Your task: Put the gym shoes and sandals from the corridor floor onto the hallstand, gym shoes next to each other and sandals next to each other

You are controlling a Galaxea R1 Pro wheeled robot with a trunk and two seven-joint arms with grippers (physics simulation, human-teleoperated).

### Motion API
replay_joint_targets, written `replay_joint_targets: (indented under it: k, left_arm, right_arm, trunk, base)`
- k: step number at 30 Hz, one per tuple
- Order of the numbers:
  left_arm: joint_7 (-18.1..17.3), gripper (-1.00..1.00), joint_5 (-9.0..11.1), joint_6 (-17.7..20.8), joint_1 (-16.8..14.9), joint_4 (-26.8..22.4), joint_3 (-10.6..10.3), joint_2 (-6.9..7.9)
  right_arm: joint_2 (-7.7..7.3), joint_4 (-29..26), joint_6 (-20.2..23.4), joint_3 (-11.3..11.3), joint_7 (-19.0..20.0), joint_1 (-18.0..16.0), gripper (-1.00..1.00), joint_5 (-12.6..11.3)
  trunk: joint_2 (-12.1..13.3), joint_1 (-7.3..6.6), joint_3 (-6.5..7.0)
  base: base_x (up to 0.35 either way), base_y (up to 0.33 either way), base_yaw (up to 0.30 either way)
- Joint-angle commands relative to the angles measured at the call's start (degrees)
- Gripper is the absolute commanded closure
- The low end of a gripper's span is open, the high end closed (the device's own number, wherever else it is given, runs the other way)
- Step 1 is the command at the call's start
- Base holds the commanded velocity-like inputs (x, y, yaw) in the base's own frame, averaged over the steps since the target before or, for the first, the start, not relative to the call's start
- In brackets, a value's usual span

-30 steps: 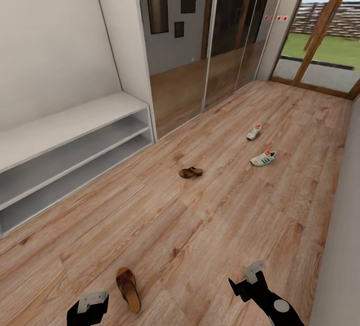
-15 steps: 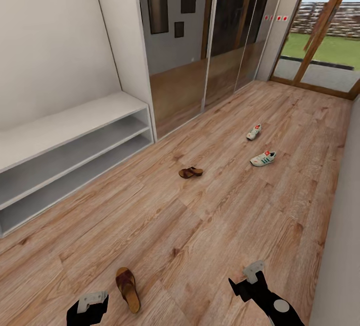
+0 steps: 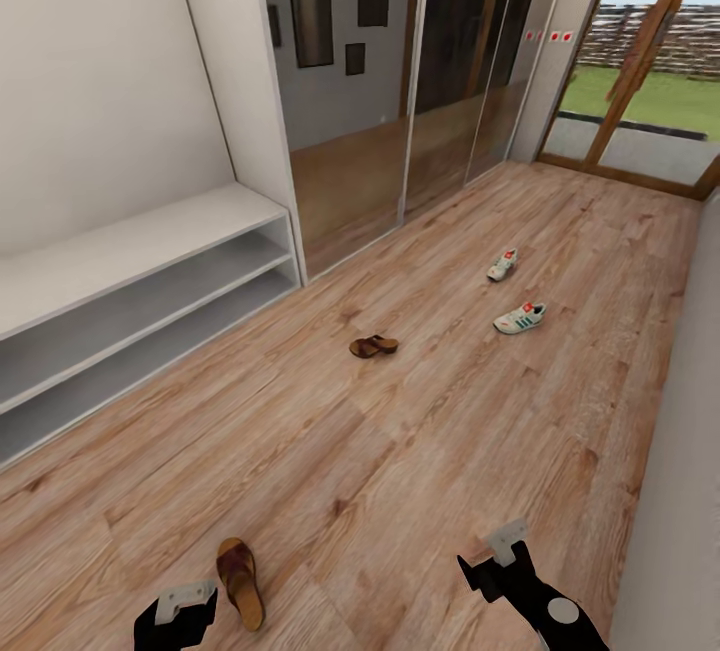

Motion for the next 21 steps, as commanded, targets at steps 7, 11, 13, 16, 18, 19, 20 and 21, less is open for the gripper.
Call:
replay_joint_targets:
  k: [7,11,13,16,18,19,20,21]
  left_arm:
    - [0.08,-1.00,0.05,-0.20,-0.02,-0.04,0.04,0.06]
    - [0.08,-1.00,0.05,-0.20,-0.02,-0.08,0.04,0.07]
    - [0.10,-1.00,0.09,-0.20,0.02,-0.11,0.08,0.10]
    - [0.12,-1.00,0.11,-0.20,0.04,-0.16,0.10,0.13]
    - [0.15,-1.00,0.13,-0.20,0.04,-0.19,0.12,0.14]
    - [0.15,-1.00,0.13,-0.20,0.02,-0.20,0.12,0.15]
    - [0.15,-1.00,0.13,-0.20,0.01,-0.21,0.12,0.15]
    - [0.16,-1.00,0.12,-0.20,0.00,-0.21,0.13,0.15]
  right_arm:
    - [-0.01,0.03,-0.23,-0.06,0.16,-0.02,-1.00,0.49]
    - [-0.01,0.03,-0.23,-0.06,0.16,-0.03,-1.00,0.49]
    - [-0.01,0.03,-0.23,-0.06,0.16,-0.03,-1.00,0.49]
    - [-0.01,0.03,-0.23,-0.06,0.16,-0.03,-1.00,0.49]
    - [-0.01,0.03,-0.23,-0.06,0.16,-0.03,-1.00,0.49]
    - [-0.01,0.03,-0.23,-0.06,0.16,-0.03,-1.00,0.49]
    - [-0.01,0.03,-0.23,-0.06,0.16,-0.03,-1.00,0.49]
    - [-0.01,0.03,-0.23,-0.06,0.16,-0.03,-1.00,0.49]
  trunk:
    - [-0.02,0.00,-0.04]
    - [-0.02,0.00,-0.04]
    - [-0.02,0.00,-0.04]
    - [-0.02,0.00,-0.04]
    - [-0.02,0.00,-0.04]
    - [-0.02,0.00,-0.04]
    - [-0.02,0.00,-0.04]
    - [-0.02,0.00,-0.04]
  base:
    - [0.078,-0.260,0.017]
    - [0.085,-0.250,0.160]
    - [0.086,-0.147,0.230]
    - [0.050,-0.081,0.251]
    - [0.024,-0.039,0.264]
    - [0.017,-0.027,0.267]
    - [0.014,-0.022,0.269]
    - [0.009,-0.014,0.272]
